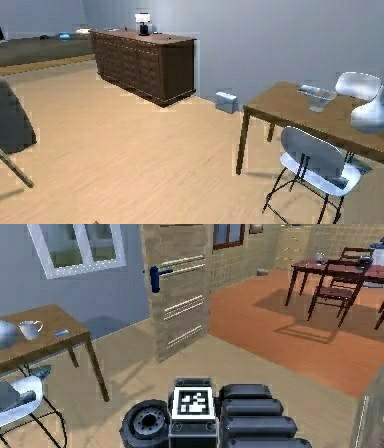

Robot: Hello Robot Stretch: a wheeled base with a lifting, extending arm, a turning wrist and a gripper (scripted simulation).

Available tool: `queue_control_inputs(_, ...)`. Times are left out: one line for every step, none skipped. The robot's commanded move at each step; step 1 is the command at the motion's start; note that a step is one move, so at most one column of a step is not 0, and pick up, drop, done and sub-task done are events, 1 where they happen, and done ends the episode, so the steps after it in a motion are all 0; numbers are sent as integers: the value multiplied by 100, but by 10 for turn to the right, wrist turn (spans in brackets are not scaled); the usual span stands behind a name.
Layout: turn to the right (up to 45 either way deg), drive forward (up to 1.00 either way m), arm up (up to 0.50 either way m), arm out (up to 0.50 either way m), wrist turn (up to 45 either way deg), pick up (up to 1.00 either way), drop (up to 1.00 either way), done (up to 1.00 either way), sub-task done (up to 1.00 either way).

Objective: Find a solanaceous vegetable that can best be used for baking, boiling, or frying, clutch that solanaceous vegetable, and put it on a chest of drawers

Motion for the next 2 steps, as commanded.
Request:
queue_control_inputs(0, 100, 0, 0, 0, 0, 0, 0, 0)
queue_control_inputs(-60, 0, 0, 0, 0, 0, 0, 0, 0)
